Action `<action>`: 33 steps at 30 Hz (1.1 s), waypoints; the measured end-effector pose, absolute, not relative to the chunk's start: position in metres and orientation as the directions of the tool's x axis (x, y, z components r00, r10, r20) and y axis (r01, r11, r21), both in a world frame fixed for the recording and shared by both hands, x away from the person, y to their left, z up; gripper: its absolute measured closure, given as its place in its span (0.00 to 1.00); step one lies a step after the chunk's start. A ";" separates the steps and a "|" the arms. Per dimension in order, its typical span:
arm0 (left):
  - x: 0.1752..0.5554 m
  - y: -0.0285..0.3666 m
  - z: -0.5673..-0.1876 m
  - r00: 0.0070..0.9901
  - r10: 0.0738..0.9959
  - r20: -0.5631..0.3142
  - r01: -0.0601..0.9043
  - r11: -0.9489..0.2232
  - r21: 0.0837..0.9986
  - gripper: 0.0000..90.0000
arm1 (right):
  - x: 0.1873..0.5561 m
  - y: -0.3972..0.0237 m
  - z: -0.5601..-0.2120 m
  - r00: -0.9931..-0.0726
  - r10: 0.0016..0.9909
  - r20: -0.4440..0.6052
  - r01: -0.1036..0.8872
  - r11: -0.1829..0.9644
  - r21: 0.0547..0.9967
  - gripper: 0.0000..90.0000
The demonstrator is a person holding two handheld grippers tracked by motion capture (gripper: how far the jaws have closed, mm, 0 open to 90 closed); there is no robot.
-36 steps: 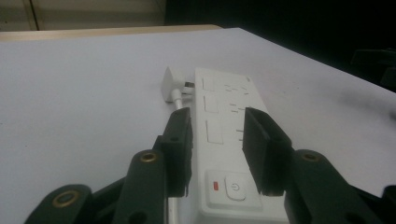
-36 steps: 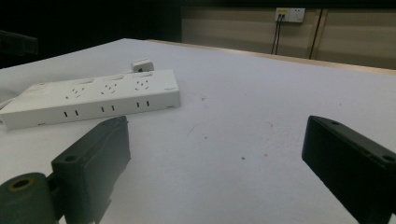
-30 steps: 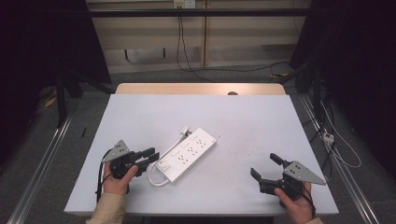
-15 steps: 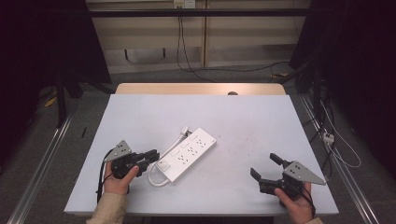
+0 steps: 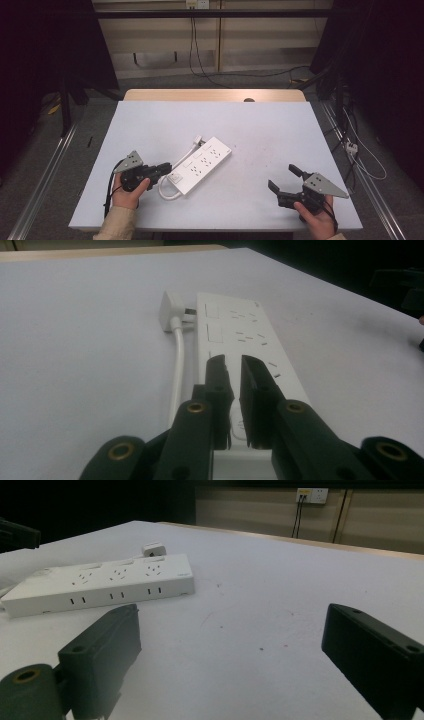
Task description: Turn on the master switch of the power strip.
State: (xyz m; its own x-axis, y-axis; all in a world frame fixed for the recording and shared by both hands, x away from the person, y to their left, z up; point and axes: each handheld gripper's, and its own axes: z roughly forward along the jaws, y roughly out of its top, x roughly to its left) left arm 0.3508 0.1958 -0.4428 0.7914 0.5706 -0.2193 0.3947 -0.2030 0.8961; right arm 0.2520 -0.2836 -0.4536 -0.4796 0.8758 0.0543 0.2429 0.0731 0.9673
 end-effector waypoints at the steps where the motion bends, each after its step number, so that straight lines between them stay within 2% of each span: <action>1: 0.351 0.196 -0.443 0.792 0.569 -0.220 0.397 -0.207 0.894 0.93 | 0.252 -0.284 -0.454 -0.478 0.877 0.054 0.244 0.073 0.967 0.09; 16: 0.351 0.192 -0.446 0.800 0.558 -0.218 0.416 -0.254 0.873 1.00 | 0.252 -0.284 -0.453 -0.479 0.876 0.052 0.243 0.075 0.967 0.09; 33: 0.351 0.189 -0.448 0.808 0.546 -0.222 0.421 -0.272 0.865 1.00 | 0.252 -0.284 -0.453 -0.481 0.875 0.051 0.243 0.077 0.967 0.09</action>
State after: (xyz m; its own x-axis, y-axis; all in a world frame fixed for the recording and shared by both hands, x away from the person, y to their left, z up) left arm 0.3511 0.1892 -0.4476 0.8081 0.5457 -0.2219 0.4212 -0.2717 0.8653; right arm 0.2519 -0.2837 -0.4534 -0.4806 0.8754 0.0513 0.2429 0.0767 0.9670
